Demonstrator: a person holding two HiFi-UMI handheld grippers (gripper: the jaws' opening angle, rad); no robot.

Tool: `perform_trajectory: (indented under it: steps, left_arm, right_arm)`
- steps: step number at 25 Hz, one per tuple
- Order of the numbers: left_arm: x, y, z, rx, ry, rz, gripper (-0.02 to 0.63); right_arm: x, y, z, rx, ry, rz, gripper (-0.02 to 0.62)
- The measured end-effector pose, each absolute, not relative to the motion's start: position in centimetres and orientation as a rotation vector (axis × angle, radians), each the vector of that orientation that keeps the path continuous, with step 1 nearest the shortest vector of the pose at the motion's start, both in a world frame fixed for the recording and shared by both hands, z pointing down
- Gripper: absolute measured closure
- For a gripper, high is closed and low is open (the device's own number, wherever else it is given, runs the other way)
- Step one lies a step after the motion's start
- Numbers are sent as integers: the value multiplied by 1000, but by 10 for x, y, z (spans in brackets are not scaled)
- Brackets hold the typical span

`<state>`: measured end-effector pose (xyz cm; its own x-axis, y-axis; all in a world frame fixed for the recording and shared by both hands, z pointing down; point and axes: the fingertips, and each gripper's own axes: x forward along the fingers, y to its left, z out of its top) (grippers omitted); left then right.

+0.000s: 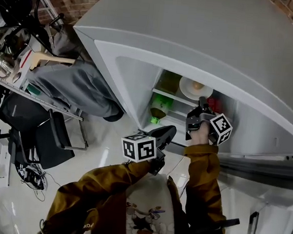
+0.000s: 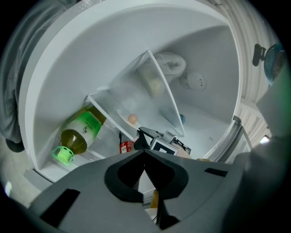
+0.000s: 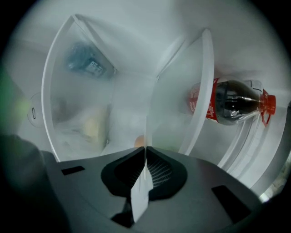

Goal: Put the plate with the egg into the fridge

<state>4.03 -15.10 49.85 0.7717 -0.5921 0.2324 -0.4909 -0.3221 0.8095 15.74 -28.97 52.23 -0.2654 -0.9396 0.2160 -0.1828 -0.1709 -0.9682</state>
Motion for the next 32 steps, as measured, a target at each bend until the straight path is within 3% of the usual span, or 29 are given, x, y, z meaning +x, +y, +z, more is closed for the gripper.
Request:
perform_trajectory:
  steps: [32]
  left_arm:
    - [42,-146,498,1966,-822,-120,598]
  right_arm:
    - [166,-343,520,-1374,1479,-1531,583]
